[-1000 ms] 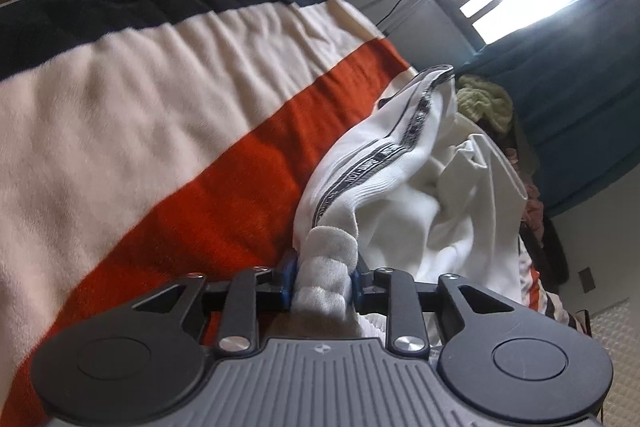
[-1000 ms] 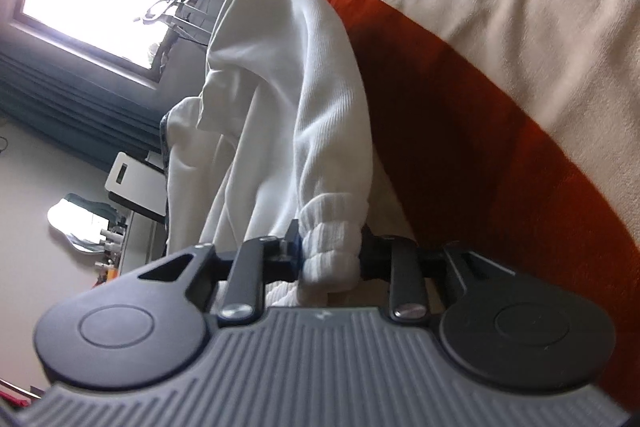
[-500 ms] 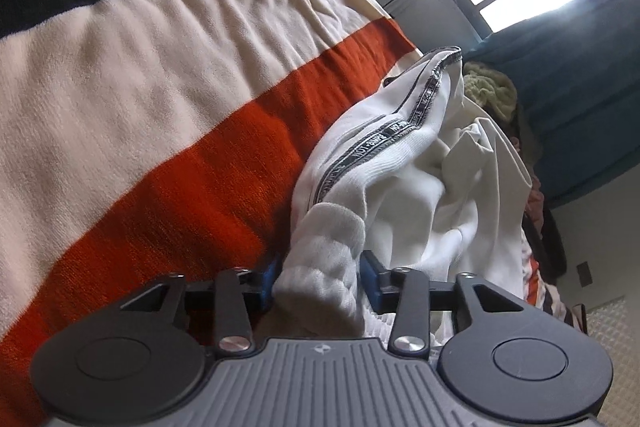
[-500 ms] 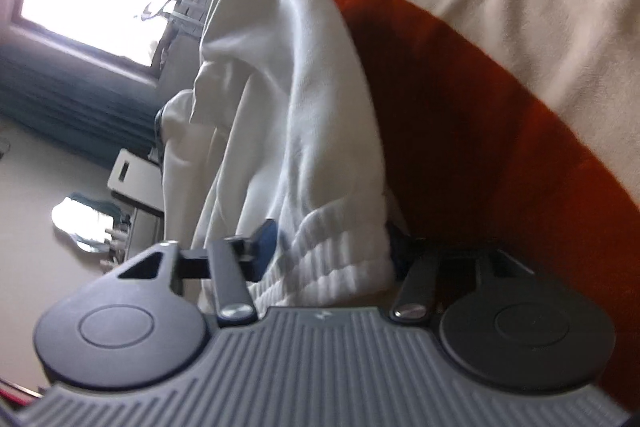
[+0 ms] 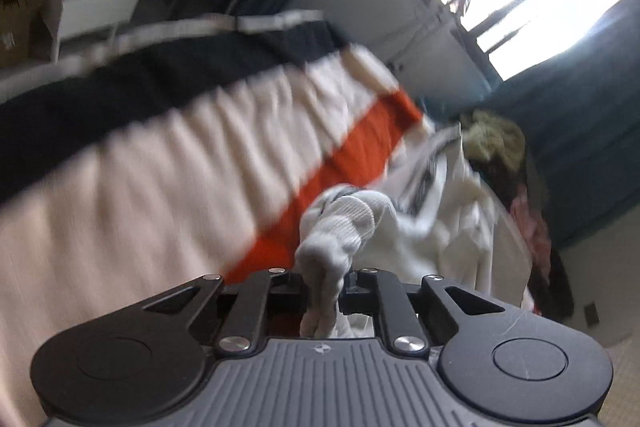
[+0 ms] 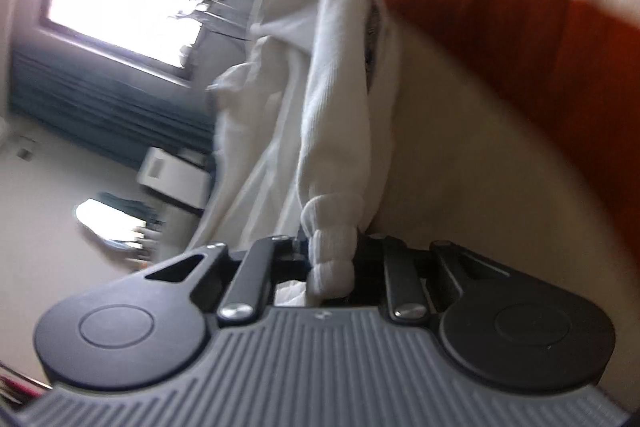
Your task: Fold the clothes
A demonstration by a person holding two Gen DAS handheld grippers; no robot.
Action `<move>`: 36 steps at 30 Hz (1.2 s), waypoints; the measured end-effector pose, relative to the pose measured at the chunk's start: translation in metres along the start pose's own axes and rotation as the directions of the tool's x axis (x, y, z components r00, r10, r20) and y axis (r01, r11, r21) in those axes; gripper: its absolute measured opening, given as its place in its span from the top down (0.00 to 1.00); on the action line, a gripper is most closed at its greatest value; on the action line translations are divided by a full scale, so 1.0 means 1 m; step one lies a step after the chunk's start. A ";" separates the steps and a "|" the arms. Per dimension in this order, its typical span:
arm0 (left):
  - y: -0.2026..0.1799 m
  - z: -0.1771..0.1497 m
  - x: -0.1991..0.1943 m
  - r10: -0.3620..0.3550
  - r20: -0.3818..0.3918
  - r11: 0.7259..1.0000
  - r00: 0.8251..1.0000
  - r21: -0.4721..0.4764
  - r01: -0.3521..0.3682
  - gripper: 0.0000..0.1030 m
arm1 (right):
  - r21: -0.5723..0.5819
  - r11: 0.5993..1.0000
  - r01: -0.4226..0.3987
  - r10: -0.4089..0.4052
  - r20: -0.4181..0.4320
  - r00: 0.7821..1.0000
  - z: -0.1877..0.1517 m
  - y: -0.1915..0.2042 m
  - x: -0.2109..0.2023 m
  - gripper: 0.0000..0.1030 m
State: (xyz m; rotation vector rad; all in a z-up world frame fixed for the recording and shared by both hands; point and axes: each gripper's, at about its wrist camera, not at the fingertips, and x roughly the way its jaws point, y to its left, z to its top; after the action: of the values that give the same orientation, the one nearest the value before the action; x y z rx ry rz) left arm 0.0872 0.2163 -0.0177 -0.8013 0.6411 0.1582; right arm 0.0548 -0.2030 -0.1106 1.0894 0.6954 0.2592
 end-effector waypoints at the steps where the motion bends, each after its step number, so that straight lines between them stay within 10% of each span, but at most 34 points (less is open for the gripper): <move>1: -0.001 0.015 -0.002 0.005 0.020 1.000 1.000 0.006 -0.005 0.87 | 0.003 1.000 -0.021 0.021 -0.012 1.000 -0.009 0.008 0.006 0.83; 9: -0.015 0.156 0.005 0.072 0.195 0.987 0.978 0.125 -0.097 0.88 | -0.007 0.976 -0.217 0.212 -0.178 0.961 -0.066 0.101 0.098 0.83; 18: 0.006 0.278 0.111 0.209 0.195 0.962 0.958 0.137 -0.238 0.88 | -0.023 0.966 -0.257 0.232 -0.364 0.902 -0.102 0.163 0.254 0.82; 27: 0.063 0.279 0.192 0.281 0.108 0.942 0.954 0.160 -0.295 0.87 | -0.025 0.982 -0.187 0.147 -0.519 0.842 -0.099 0.161 0.324 0.73; 29: 0.063 0.278 0.188 0.277 0.103 0.942 0.955 0.169 -0.291 0.83 | -0.005 0.981 -0.196 0.163 -0.538 0.827 -0.095 0.163 0.322 0.64; 33: 0.044 0.269 0.158 0.290 0.127 0.925 0.948 0.217 -0.312 0.67 | 0.092 0.970 -0.224 0.238 -0.544 0.804 -0.099 0.162 0.301 0.14; 36: 0.023 0.253 0.123 0.283 0.160 0.916 0.946 0.247 -0.316 0.48 | 0.035 0.975 -0.221 0.204 -0.549 0.811 -0.101 0.172 0.270 0.13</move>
State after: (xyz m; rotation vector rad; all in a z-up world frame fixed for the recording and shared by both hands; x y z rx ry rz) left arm 0.2966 0.3998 0.0268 -0.4222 0.6516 0.3888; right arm 0.2202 0.0879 -0.0926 1.0690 1.0787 0.8001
